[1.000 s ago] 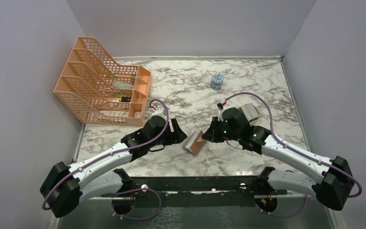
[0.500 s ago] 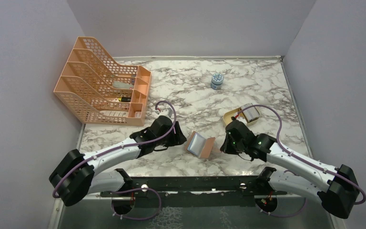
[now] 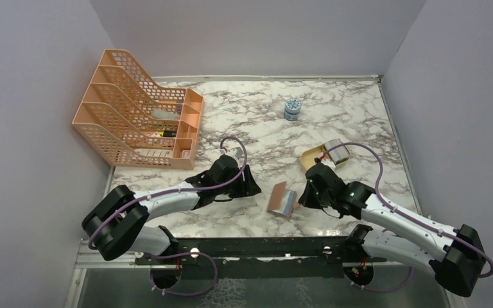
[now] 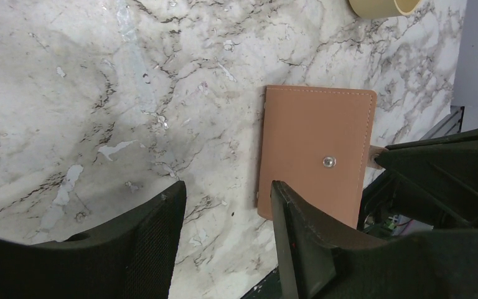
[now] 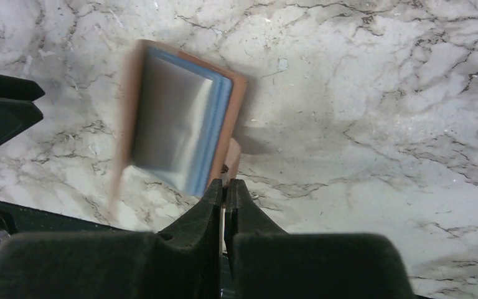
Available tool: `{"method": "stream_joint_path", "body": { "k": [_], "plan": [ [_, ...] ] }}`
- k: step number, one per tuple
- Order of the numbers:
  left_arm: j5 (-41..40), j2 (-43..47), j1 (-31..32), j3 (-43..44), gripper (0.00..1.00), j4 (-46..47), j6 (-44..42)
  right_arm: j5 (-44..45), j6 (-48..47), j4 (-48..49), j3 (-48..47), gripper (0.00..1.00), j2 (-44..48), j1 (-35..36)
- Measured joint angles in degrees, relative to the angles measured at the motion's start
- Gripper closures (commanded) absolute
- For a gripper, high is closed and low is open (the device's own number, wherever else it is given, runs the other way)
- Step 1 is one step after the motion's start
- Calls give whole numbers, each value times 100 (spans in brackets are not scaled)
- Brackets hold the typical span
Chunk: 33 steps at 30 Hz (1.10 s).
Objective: Put the credit cards into the card holder
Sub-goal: Open the card holder at the center of the board.
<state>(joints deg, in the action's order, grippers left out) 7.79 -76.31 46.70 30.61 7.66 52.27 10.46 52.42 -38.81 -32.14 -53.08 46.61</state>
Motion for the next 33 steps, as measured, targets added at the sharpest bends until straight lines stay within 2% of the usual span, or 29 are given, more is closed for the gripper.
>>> {"method": "stream_joint_path", "body": {
  "k": [7, 16, 33],
  "plan": [
    [52, 17, 0, -7, 43, -9, 33, -310, -437, 553, -72, 99, 101, 0],
    [-164, 675, 0, -4, 35, -234, 55, -1231, -778, 1646, -310, 99, -321, 0],
    [-227, 632, 0, -55, 35, -249, 120, -1604, -761, 2004, -315, 99, -254, 0]
  ]
}}
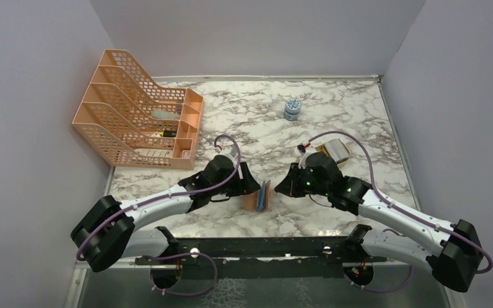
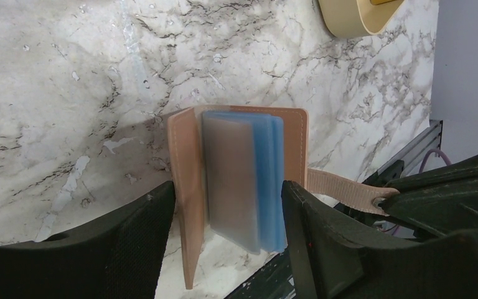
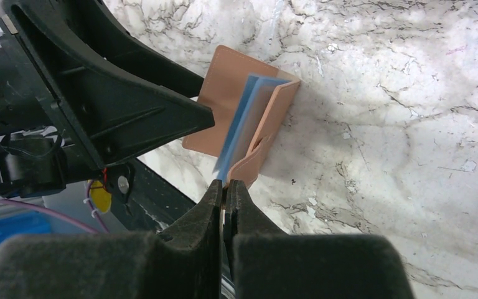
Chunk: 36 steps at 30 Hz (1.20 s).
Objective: Put the credit cards into the card holder
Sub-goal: Open the card holder at the center of the board.
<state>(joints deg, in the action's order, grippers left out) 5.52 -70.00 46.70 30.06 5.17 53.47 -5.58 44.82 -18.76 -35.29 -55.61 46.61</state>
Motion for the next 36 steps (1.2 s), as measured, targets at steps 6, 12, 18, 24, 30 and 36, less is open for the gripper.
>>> {"method": "stream_joint_path", "body": {
  "k": [6, 12, 18, 24, 30, 36],
  "plan": [
    [0, -15, 0, -81, 38, 57, 42, -109, 66, 114, 0, 99, -111, 0],
    [0, -15, 0, -138, 48, 83, 83, -133, 109, 142, 0, 99, -144, 0],
    [7, -63, -2, -142, 59, 175, 111, -48, 142, 120, 105, 99, -129, 0],
    [44, -114, 0, -142, 76, 286, 136, 90, 164, -37, 407, 99, -44, 0],
    [94, -258, -2, -149, 90, 463, 146, 164, 188, -96, 485, 99, 13, 0],
    [122, -352, -2, -149, 100, 483, 149, 238, 188, -127, 483, 80, 11, 0]
  ]
}}
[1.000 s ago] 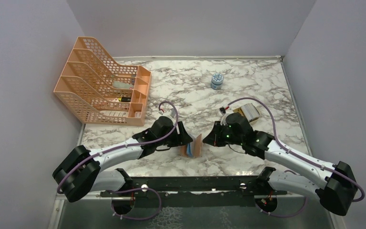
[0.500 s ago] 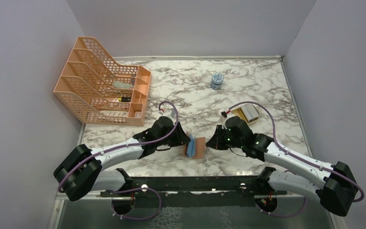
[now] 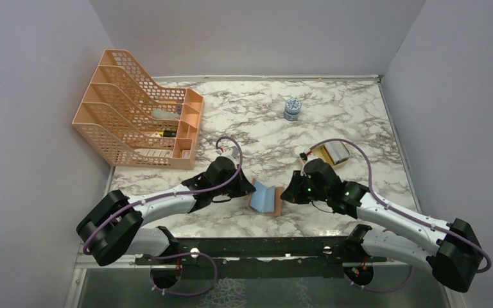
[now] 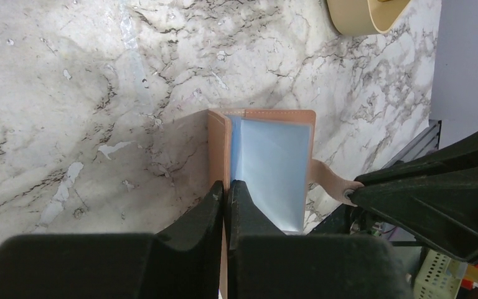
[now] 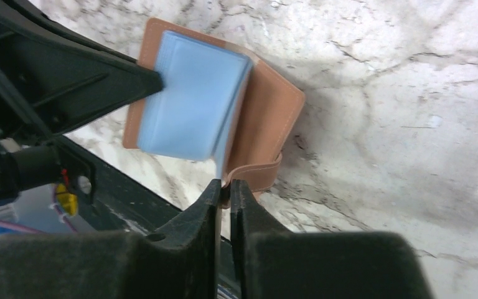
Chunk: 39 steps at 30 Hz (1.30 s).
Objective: Put the credit cards into the card holder
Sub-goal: Open the card holder at the center of the board.
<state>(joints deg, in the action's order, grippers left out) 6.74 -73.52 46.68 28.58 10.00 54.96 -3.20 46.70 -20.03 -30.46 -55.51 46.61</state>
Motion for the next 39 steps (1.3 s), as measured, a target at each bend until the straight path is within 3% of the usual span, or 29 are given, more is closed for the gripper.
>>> {"method": "stream_joint_path", "body": {
  "k": [3, 6, 10, 16, 22, 32, 39],
  "plan": [
    [24, 0, 0, 0, 100, 0, -13, 151, 33, -256, -103, 64, -31, 0],
    [35, 31, 0, 0, 100, -20, -28, 278, 24, -680, -413, 55, -81, 0],
    [33, 168, 0, -7, 100, -61, -31, 295, -26, -977, -876, 54, -83, 0],
    [33, 380, 0, -120, 100, -50, 2, -164, -42, -671, -1027, 54, -146, 0],
    [33, 411, 2, -376, 100, 46, 188, -678, 37, 2, -953, 49, -914, 57],
    [61, 409, 2, -511, 100, 297, 461, -815, 107, 562, -938, 36, -2059, 330],
    [90, 409, 2, -531, 100, 354, 529, -916, 153, 970, -850, 33, -2428, 369]
  ]
}}
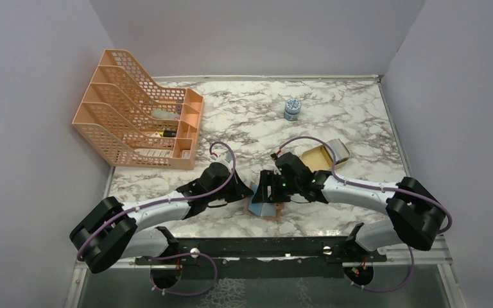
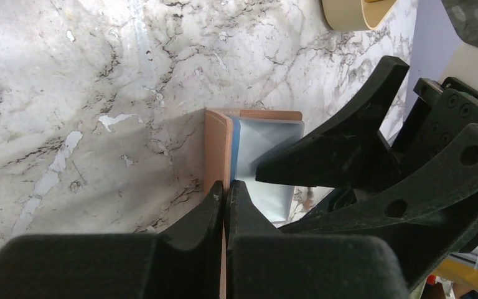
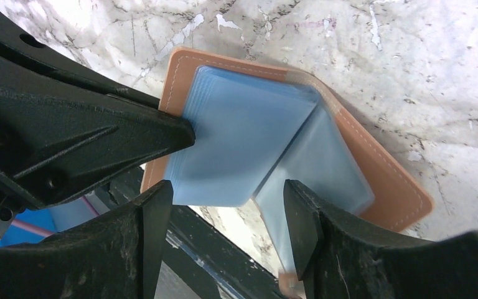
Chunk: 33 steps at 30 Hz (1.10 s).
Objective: Put the credit cards into the card holder
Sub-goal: Open the card holder at the center of the board.
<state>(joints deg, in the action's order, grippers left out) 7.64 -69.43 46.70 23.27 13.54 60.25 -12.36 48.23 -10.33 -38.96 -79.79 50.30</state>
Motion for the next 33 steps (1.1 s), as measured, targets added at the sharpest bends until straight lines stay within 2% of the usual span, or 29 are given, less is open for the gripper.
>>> {"method": "stream_joint_path", "body": {
  "k": [14, 21, 33],
  "plan": [
    [11, 61, -2, -157, 100, 87, 98, -140, 212, 409, 101, 38, -433, 59],
    [11, 79, -2, -177, 100, 98, 103, 59, 210, 286, 118, 44, -426, 63],
    [11, 96, 0, -186, 100, 101, 118, 691, 240, -378, 170, 42, -109, 63]
  ]
}}
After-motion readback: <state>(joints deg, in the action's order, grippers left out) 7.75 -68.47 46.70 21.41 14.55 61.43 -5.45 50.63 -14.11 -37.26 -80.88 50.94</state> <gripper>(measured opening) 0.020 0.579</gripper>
